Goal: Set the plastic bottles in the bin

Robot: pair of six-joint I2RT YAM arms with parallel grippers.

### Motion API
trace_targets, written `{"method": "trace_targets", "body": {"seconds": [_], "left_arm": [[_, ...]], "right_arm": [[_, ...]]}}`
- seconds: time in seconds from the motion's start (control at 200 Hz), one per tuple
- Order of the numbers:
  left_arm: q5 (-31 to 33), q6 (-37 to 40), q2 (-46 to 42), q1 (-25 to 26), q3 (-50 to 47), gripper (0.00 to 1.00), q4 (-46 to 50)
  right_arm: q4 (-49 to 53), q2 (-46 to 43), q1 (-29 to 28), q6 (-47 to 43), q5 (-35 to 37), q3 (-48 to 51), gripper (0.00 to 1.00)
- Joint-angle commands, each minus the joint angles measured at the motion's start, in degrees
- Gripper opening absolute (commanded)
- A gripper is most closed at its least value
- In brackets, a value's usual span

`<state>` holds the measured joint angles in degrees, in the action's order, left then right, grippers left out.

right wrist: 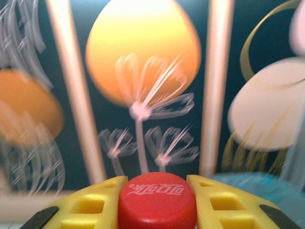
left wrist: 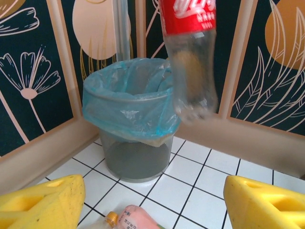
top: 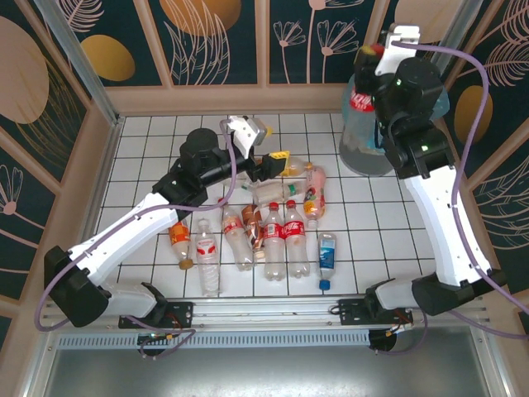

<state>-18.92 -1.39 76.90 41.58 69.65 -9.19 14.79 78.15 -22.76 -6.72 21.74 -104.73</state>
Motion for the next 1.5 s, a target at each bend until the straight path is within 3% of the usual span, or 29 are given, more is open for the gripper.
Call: {"method": "trace_targets", "body": {"seconds": [0.0,0.105,0.415,0.656,0.801,0.906,1.271,1.496], "left_arm": [[0.6,-1.8,0.7,0.2,-1.5,0.76,-2.4],[1.2,-2.9,0.1,0.2,-5.1,0.77,-5.6],[0.6,-5.2,-2.0,0.2,-9.8,0.78,-8.5],[2.6,-4.8,-3.3,0.2,-12.0,0.79,-9.6],[3.5,-5.2,-3.8,0.3,-12.2,0.79,-9.5],[3.8,-5.0,-4.0,0.2,-12.2,0.79,-9.3],[4.3,-4.9,-3.3,0.2,-12.4,0.79,-9.3],[4.6,-4.8,-3.1,0.2,-12.5,0.79,-9.3]], "right_arm": [[-24.4,2.3,0.1,-12.3,15.5,3.6,0.0],[-38.7,7.1,0.5,-21.8,20.5,3.4,0.0],[-39.8,23.1,2.2,-23.6,21.8,-4.9,0.0],[-30.5,29.6,3.7,-19.2,21.8,-9.1,0.0],[-18.1,32.3,6.5,-10.3,19.4,-14.3,0.0],[-15.8,32.9,8.0,-8.0,19.5,-13.9,0.0],[-35.0,31.0,7.4,-17.7,22.7,-4.8,0.0],[-51.7,26.3,4.5,-22.8,24.5,10.9,0.0]]}}
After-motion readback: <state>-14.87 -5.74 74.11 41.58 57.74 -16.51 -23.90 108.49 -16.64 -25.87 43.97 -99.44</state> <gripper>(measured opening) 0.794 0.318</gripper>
